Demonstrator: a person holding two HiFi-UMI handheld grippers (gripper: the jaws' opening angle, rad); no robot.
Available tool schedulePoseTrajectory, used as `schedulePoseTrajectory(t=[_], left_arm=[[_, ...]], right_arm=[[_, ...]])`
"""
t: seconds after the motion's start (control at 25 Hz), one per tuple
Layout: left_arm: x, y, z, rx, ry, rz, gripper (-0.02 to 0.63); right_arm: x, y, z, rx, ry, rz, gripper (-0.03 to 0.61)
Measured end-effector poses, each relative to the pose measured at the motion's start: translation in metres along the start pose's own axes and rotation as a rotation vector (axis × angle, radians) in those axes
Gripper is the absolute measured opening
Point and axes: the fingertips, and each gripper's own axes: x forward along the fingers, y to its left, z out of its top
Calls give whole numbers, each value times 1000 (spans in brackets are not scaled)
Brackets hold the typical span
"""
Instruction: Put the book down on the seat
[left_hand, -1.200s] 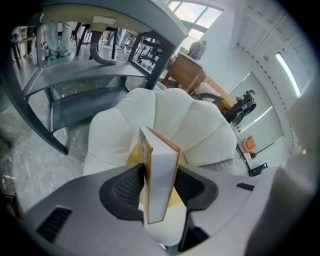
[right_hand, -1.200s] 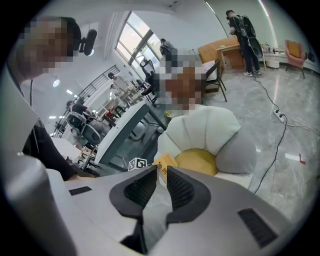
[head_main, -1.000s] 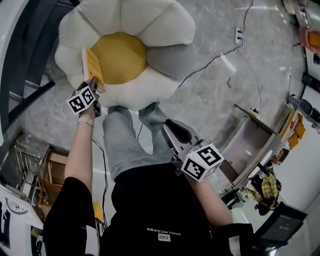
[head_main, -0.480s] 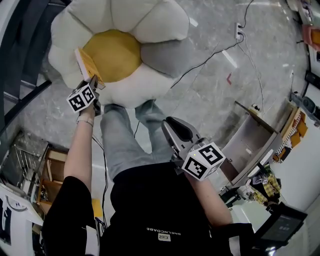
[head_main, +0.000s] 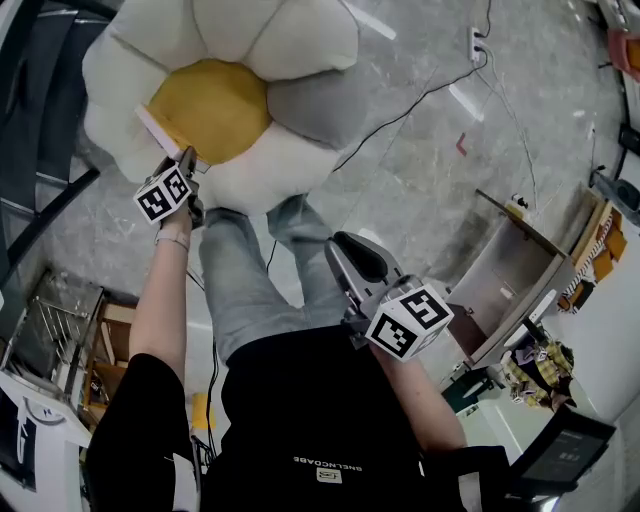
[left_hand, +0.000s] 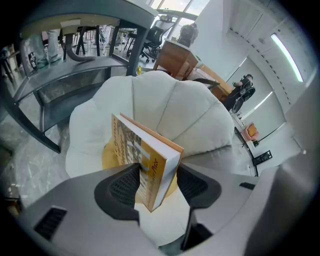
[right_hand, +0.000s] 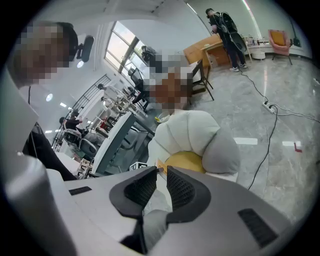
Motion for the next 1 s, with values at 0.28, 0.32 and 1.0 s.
schedulePoseTrajectory(t=[0.28,0.32,1.0], left_arm=[[16,-17,-3,-8,-1,7,224],[19,-21,-3,-8,2,3,224],[66,-58,6,-31,22,-19,212]], right_arm=[[-6,-19,-4,42,-11,-12,80],[-8,-21,-5,50,-13,-14,81],[-22,-52,-10,120,-38,-44,80]])
